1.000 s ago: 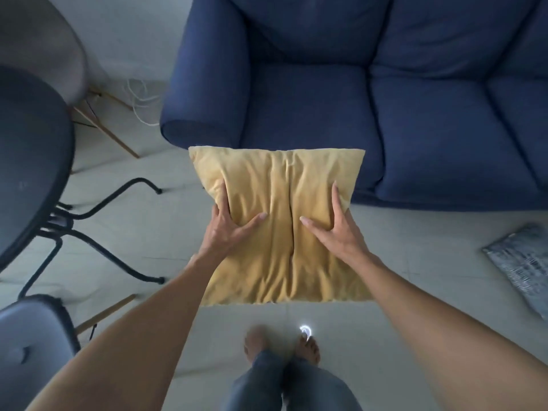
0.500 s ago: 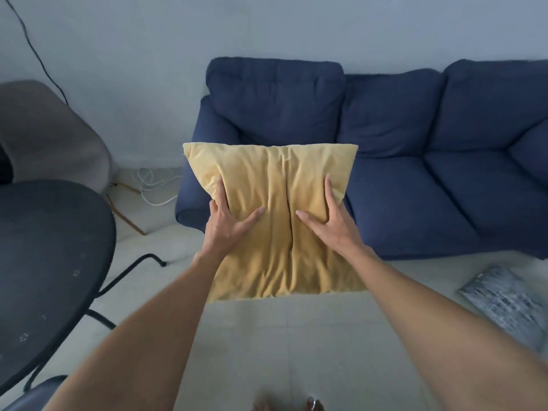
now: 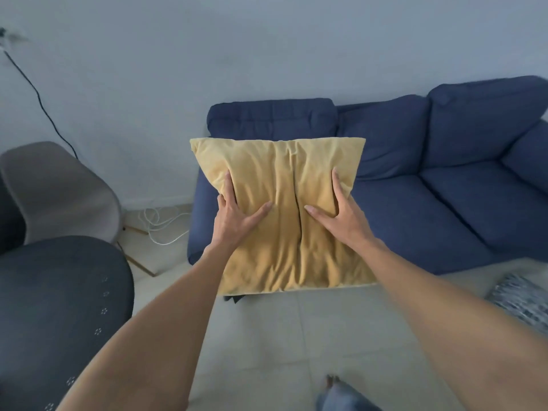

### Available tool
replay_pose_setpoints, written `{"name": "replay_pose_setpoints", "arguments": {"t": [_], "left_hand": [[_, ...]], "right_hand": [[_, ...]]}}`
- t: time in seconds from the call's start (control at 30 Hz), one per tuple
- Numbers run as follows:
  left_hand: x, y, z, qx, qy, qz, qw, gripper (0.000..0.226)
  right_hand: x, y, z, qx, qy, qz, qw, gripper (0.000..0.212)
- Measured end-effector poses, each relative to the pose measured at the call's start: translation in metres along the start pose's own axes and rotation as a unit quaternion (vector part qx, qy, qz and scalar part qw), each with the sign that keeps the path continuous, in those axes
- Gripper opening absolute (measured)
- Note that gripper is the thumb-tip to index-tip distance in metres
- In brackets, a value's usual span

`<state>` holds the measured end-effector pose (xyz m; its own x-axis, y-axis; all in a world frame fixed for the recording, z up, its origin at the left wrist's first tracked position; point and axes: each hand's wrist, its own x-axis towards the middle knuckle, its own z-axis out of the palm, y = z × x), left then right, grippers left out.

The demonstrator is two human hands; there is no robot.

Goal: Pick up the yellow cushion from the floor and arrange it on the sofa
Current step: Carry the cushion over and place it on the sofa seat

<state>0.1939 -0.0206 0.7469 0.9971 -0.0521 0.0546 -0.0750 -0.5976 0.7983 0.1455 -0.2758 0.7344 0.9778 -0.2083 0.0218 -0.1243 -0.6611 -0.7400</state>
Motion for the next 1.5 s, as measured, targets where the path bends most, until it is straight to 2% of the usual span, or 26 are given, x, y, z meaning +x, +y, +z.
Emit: {"name": "replay_pose_setpoints", "arguments": {"t": [0.27, 0.77, 1.03, 1.17, 1.5], "left_hand": [[0.090, 0.013, 0.012, 0.002, 0.000, 0.008, 1.000, 0.124], [0.259, 0.037, 0.054, 0.001, 0.002, -0.032, 0.999, 0.125], [0.339, 0.018, 0.066, -0.009, -0.012, -0.032, 0.999, 0.127], [0.388, 0.007, 0.075, -0.016, -0.017, -0.002, 1.000, 0.129], [0.473, -0.033, 0.124, -0.049, -0.057, -0.039, 0.996, 0.137]], "right_hand": [[0.091, 0.002, -0.004, 0.008, 0.001, -0.006, 1.000, 0.109], [0.278, 0.016, -0.015, 0.020, -0.005, -0.009, 1.000, 0.110], [0.359, 0.021, 0.004, 0.020, -0.013, 0.005, 1.000, 0.113], [0.399, 0.027, 0.015, 0.029, 0.000, 0.020, 0.999, 0.113], [0.482, 0.072, 0.051, 0.054, -0.040, 0.068, 0.995, 0.122]]}}
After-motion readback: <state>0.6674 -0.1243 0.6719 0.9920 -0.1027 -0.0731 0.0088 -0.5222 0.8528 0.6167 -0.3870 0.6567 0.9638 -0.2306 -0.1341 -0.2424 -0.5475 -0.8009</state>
